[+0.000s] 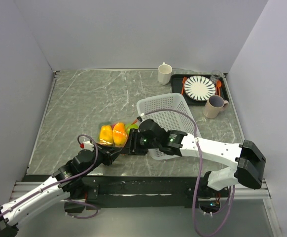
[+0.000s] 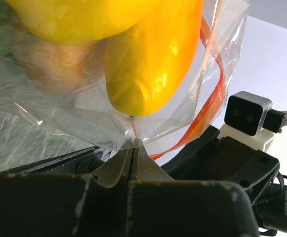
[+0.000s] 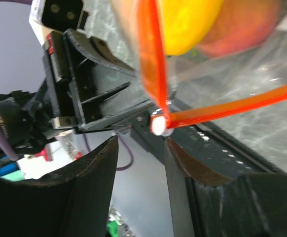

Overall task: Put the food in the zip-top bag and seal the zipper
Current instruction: Zip the zipper food storage bag at the center of the board.

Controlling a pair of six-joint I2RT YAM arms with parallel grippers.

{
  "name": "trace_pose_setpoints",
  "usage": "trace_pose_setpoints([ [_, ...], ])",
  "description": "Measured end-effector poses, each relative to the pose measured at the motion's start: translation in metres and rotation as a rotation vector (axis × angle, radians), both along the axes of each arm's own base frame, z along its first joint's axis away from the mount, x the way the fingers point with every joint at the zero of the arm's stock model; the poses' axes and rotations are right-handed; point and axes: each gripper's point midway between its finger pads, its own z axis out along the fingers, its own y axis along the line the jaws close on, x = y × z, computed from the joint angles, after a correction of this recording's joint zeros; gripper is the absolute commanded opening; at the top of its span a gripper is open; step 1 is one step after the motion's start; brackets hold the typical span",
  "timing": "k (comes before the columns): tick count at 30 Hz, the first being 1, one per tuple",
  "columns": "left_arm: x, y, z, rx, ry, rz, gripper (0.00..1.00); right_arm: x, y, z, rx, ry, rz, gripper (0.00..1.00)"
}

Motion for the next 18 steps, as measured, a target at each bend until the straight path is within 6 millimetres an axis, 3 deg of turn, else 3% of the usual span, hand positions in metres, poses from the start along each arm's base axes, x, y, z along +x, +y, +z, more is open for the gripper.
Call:
trace_pose_setpoints([
  [18,0.001,0.005,0.003,-0.007,-0.014,0.023,0.01,-0.001,0.011,-0.012,0.012,0.062,-0.058,0.44],
])
